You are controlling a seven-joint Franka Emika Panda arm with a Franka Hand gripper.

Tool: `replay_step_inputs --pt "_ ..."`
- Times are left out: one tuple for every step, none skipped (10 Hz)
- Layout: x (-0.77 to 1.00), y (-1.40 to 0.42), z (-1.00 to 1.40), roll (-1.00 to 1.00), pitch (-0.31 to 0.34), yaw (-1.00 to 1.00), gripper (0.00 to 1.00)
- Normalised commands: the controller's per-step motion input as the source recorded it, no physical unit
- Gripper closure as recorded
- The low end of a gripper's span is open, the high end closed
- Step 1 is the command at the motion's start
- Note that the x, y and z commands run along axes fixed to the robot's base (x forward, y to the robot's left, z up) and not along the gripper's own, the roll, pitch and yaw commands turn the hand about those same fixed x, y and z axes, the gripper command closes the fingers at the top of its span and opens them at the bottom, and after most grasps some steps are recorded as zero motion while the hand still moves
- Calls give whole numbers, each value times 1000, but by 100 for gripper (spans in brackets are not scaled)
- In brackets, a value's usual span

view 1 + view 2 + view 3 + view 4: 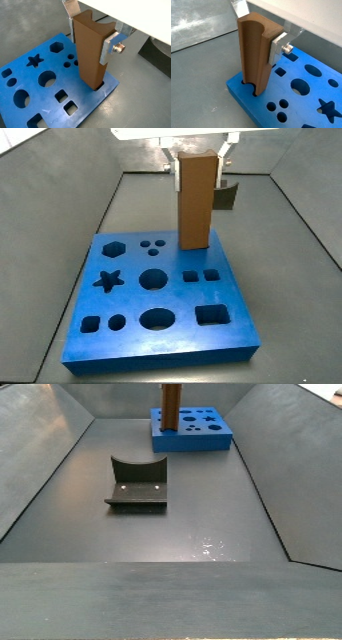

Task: Pick up the arch object. Move up. Place the arch object on the fixture. Regrasp the arch object. Rotate the arch object. Move to above the board. Insert the arch object.
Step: Insert the arch object.

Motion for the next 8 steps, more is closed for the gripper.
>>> replay_step_inputs --pt "40 34 -106 0 7 0 100" --pt "294 57 -86 0 41 0 100" --pt "237 71 -129 0 24 0 100" --pt "74 60 -3 0 19 0 100" --pt "0 0 -89 0 0 0 100" --pt "-3 -60 -466 96 13 0 100" --pt "-106 -154 -926 167 0 0 100" --pt "-63 -189 -986 169 0 0 100"
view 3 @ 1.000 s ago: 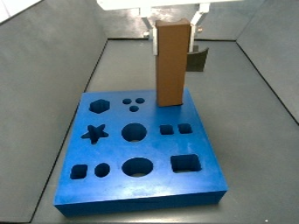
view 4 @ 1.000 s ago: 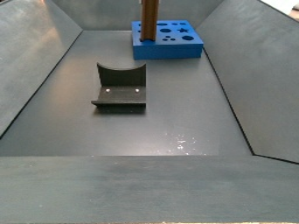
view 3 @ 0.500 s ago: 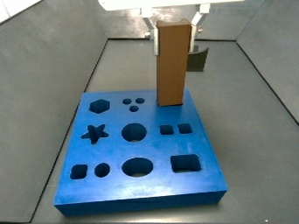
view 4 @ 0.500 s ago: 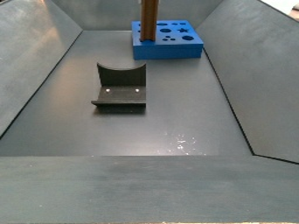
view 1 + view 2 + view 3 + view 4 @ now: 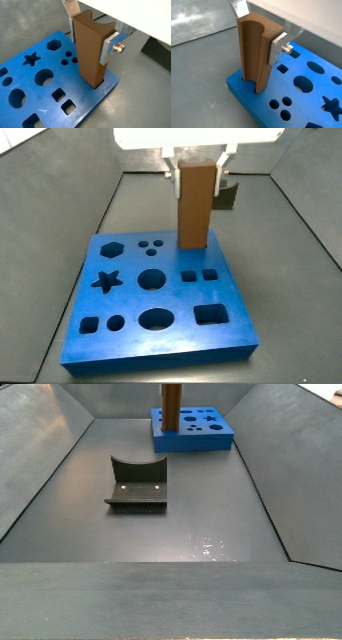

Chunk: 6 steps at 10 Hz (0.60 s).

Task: Pick up the arch object. Move up. Place the arch object on the fixture. Regrasp the arch object. Rotate the arch object. Move to above the board. Insert the arch object.
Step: Insert the arch object.

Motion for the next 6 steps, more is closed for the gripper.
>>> replay_step_inputs --pt "0 -209 -1000 141 0 -17 100" --pt "0 -211 -1000 143 0 -17 100" --pt "0 -197 -1000 147 -6 -40 100" --pt "0 -194 -1000 150 -6 -40 100" --pt "0 -191 -1000 154 -11 -37 100" --pt "151 -94 -983 141 -50 0 100"
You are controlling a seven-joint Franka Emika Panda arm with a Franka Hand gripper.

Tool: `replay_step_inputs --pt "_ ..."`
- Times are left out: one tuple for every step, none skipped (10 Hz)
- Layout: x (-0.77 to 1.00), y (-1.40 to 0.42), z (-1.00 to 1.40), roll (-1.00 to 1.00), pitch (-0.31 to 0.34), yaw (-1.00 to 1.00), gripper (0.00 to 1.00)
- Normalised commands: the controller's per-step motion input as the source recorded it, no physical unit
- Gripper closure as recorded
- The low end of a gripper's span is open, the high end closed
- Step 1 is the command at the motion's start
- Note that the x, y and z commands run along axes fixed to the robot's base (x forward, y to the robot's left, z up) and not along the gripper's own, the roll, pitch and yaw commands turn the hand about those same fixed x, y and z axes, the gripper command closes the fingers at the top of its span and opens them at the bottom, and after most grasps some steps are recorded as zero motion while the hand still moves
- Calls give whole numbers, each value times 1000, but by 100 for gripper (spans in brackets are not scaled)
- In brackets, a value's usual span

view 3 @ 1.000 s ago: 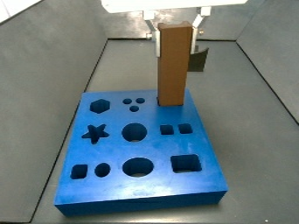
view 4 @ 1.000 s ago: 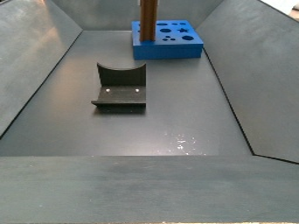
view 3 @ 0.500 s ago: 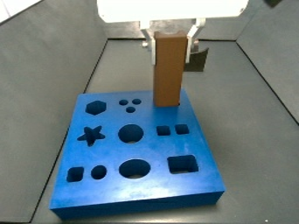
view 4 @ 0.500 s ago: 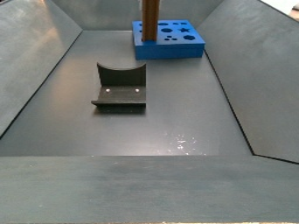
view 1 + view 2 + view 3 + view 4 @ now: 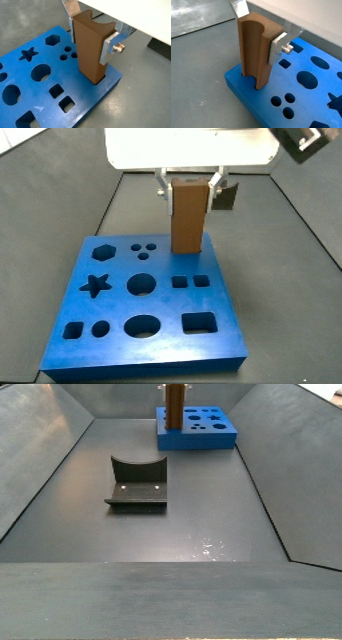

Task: Pick up the arch object. Move up. Place the arch object on the fixture. Regrasp the arch object. Rotate the arch object. Move to above the board. Insert the arch object.
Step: Insert the arch object.

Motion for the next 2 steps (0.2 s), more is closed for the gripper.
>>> replay_step_inputs --pt "-6 0 0 0 -19 0 100" --pt "0 0 0 0 0 0 100"
